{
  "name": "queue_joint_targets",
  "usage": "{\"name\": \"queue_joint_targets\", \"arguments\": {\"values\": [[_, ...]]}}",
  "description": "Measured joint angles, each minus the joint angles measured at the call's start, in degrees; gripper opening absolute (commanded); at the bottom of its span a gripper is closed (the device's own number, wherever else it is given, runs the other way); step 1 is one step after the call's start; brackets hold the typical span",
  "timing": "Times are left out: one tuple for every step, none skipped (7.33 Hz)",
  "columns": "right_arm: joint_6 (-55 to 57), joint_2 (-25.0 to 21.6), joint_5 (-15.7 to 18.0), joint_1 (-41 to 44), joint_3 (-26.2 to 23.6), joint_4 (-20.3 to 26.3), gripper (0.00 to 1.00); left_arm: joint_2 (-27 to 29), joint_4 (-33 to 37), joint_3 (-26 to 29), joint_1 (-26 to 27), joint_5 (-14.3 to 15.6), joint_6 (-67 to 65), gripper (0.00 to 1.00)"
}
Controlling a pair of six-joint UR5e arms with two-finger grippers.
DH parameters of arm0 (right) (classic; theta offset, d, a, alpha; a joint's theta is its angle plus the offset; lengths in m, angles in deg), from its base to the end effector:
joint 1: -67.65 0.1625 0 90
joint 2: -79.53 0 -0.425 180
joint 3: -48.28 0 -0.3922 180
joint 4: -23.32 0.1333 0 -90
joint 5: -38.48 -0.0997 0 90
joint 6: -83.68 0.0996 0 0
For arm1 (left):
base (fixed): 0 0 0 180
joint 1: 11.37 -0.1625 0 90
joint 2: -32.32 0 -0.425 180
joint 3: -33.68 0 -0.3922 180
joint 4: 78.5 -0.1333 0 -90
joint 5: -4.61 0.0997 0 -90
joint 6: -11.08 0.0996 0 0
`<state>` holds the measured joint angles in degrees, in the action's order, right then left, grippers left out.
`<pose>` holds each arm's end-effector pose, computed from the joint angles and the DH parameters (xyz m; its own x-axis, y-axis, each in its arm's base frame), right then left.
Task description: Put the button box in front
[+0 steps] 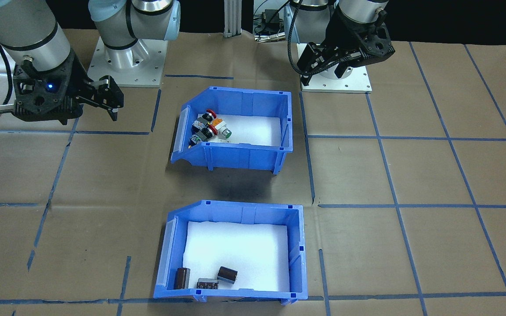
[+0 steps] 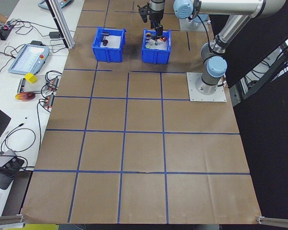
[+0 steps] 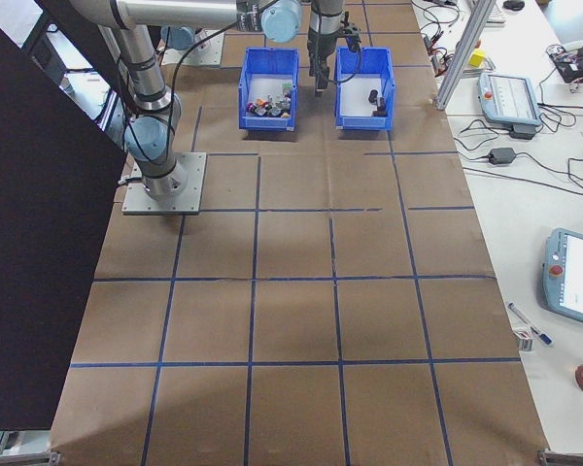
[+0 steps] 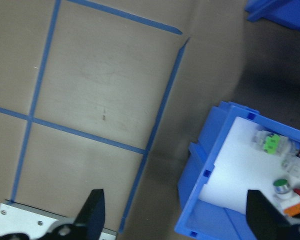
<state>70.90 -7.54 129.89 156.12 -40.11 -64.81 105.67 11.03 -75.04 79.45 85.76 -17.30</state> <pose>0.1172 -0.5111 0.4729 -0.9805 -0.1961 0.0117 -0.1951 0.9790 0.0597 -0.1539 -0.3649 0.4544 -0.8761 -0.4664 0.1220 -0.4571 0.8841 0.0977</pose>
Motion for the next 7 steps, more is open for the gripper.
{"name": "queue_joint_targets", "arguments": {"values": [[-5.6, 2.0, 0.0, 1.6, 2.1, -0.2, 1.0, -2.4, -0.1, -3.6, 0.0, -1.4, -7.8, 0.98], [-10.2, 5.3, 0.0, 4.1, 5.3, -0.7, 1.0, -5.1, -0.6, -7.3, 0.3, -1.9, -16.1, 0.97], [-14.3, 9.7, 0.1, 7.5, 9.4, -1.7, 1.0, -7.6, -2.0, -10.7, 1.8, -1.9, -25.2, 0.95], [-19.8, 14.8, 0.5, 11.5, 14.2, -2.5, 1.0, -9.1, -5.6, -13.7, 5.7, -1.8, -37.0, 0.95], [-25.4, 19.7, 0.8, 15.3, 19.6, -2.8, 1.0, -9.4, -10.1, -16.4, 11.0, -1.6, -48.6, 0.95], [-29.9, 23.7, 1.0, 18.3, 24.4, -2.9, 1.0, -9.4, -13.8, -19.0, 16.1, -1.5, -58.6, 0.95], [-33.5, 26.9, 1.0, 20.8, 28.0, -3.0, 1.0, -9.0, -16.5, -21.6, 19.7, -1.5, -66.4, 0.95]]}}
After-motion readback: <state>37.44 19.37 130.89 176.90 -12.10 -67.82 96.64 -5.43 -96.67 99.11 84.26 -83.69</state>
